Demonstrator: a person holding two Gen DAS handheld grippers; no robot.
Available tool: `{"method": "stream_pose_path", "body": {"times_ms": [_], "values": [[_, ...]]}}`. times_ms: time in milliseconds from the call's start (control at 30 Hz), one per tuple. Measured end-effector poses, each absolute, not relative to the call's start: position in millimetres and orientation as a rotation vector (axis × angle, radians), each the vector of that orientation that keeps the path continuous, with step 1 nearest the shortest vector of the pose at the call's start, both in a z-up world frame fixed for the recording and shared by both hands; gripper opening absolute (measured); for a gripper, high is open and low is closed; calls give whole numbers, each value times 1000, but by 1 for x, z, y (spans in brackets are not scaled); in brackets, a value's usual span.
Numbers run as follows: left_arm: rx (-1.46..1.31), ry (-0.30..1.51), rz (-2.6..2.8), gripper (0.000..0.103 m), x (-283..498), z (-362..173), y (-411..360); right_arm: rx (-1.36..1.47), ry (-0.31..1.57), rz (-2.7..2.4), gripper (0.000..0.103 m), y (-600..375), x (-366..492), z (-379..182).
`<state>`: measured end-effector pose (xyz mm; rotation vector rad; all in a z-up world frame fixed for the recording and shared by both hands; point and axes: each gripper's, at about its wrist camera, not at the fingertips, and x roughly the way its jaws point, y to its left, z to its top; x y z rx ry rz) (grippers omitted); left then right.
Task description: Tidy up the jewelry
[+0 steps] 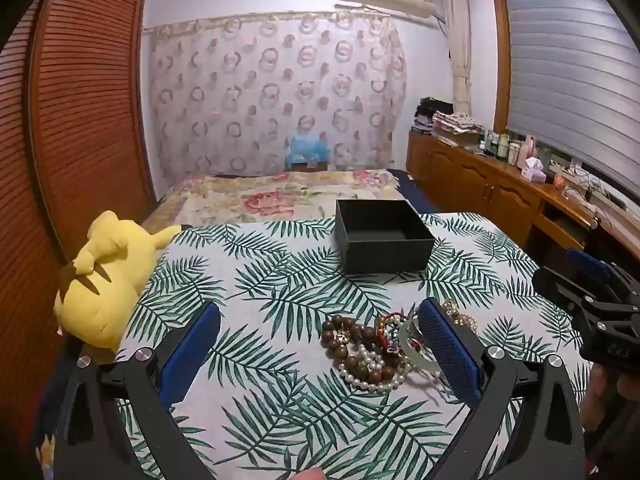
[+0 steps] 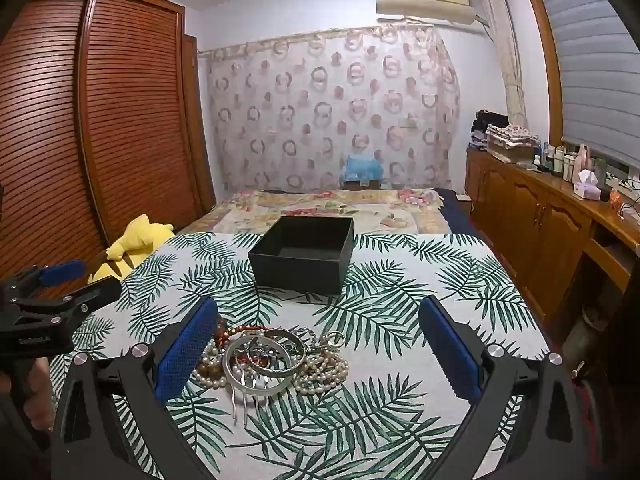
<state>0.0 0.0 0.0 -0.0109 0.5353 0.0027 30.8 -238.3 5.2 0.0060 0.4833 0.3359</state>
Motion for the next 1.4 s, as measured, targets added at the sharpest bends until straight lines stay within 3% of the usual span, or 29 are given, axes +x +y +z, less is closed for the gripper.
{"method": "stream_pose_path", "body": {"times_ms": [1400], "values": [[-2, 516, 5, 96, -5, 5, -2, 18, 471, 339, 101, -240, 29, 7]]}}
